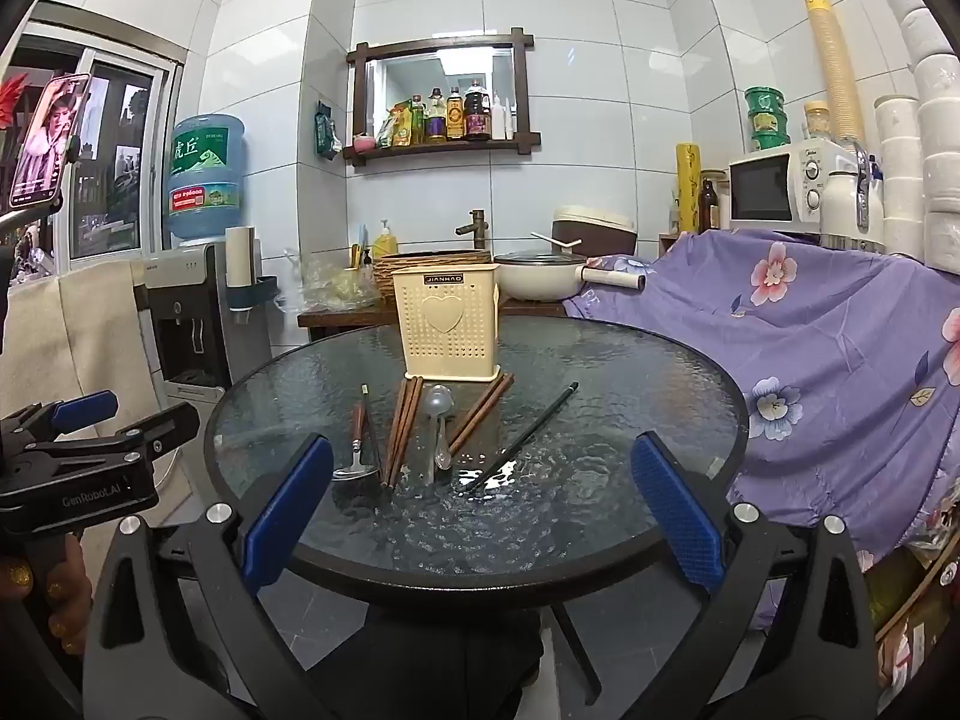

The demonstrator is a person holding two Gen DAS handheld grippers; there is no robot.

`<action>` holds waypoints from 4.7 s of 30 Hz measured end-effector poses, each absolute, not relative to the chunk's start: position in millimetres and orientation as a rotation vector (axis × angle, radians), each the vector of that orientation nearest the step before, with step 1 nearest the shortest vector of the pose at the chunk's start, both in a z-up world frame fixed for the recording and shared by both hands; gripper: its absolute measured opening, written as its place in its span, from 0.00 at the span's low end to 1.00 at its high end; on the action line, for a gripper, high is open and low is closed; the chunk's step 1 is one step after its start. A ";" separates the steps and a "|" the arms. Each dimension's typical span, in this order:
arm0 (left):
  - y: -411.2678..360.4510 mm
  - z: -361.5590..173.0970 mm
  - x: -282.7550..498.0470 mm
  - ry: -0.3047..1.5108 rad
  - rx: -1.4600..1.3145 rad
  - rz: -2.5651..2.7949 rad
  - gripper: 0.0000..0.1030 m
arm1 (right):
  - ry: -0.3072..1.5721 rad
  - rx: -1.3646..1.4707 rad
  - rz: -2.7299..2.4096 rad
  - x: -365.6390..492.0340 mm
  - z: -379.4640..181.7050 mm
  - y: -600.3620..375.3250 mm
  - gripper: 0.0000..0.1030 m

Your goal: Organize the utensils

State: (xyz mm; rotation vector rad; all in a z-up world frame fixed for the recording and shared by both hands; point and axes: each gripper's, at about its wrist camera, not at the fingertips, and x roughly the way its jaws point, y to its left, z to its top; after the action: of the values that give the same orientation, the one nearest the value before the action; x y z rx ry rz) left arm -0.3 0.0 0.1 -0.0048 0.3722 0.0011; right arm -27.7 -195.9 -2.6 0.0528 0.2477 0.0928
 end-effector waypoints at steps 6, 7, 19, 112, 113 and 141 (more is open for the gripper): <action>-0.3 0.0 -0.4 0.376 -0.004 0.002 0.94 | 0.250 0.055 0.094 -27.4 -2.7 -195.7 0.95; -0.4 0.1 -0.7 0.375 -0.003 0.003 0.94 | 0.250 0.054 0.094 -27.4 -2.8 -195.6 0.95; -2.5 -0.5 0.0 0.379 0.001 0.019 0.94 | 0.250 0.055 0.094 -26.9 -3.9 -195.0 0.95; 9.1 -24.7 41.5 0.520 -0.007 0.016 0.94 | 0.356 0.020 0.076 17.0 -17.4 -193.2 0.95; 9.5 -25.4 46.6 0.524 -0.001 0.024 0.94 | 0.371 0.025 0.078 23.2 -18.2 -194.8 0.95; 33.8 -42.5 181.4 0.798 -0.033 -0.041 0.75 | 0.700 0.043 0.090 184.4 -38.9 -225.1 0.81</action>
State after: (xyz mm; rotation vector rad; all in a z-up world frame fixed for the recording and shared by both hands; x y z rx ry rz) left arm 181.4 33.8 -42.5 -0.0335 0.7977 -0.0414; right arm 184.4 -225.1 -38.9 0.0427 0.7002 0.0903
